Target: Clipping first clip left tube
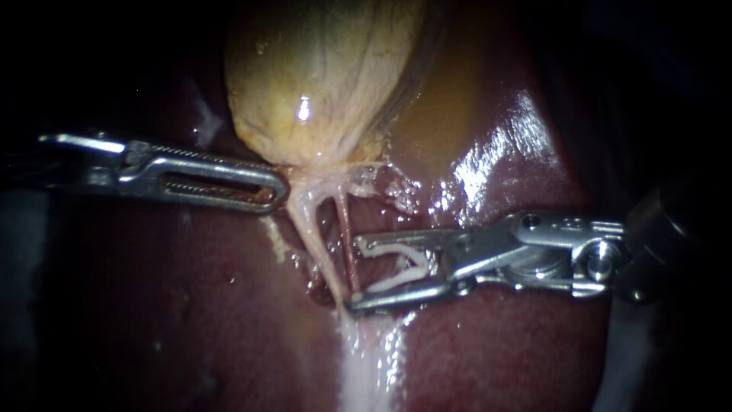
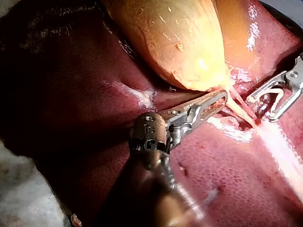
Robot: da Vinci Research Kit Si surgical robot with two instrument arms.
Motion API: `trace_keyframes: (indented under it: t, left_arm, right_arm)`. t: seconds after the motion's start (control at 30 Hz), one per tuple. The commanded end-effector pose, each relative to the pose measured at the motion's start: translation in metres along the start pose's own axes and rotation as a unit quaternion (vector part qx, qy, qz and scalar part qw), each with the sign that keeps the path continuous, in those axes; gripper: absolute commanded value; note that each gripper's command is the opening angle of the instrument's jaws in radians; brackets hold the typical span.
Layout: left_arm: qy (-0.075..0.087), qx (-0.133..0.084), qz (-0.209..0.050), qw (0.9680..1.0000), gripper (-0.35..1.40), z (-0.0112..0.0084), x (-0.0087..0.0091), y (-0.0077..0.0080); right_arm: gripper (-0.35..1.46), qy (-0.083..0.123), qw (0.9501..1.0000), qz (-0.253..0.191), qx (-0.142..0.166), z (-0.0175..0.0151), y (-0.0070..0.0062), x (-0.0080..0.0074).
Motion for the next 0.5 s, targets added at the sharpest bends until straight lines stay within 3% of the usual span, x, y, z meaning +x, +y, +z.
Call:
trace_keyframes:
  t: [0.03,0.5]
  left_arm:
    - [0.0,0.0,0.0,1.0,-0.35,0.0,0.0,0.0]
    - [0.0,0.0,0.0,1.0,-0.35,0.0,0.0,0.0]
  right_arm:
    - [0.47,0.0,1.0,0.0,-0.001,0.0001,0.0,0.0]
    - [0.49,0.003,1.0,-0.001,-0.004,0.0016,0.0001,-0.0004]
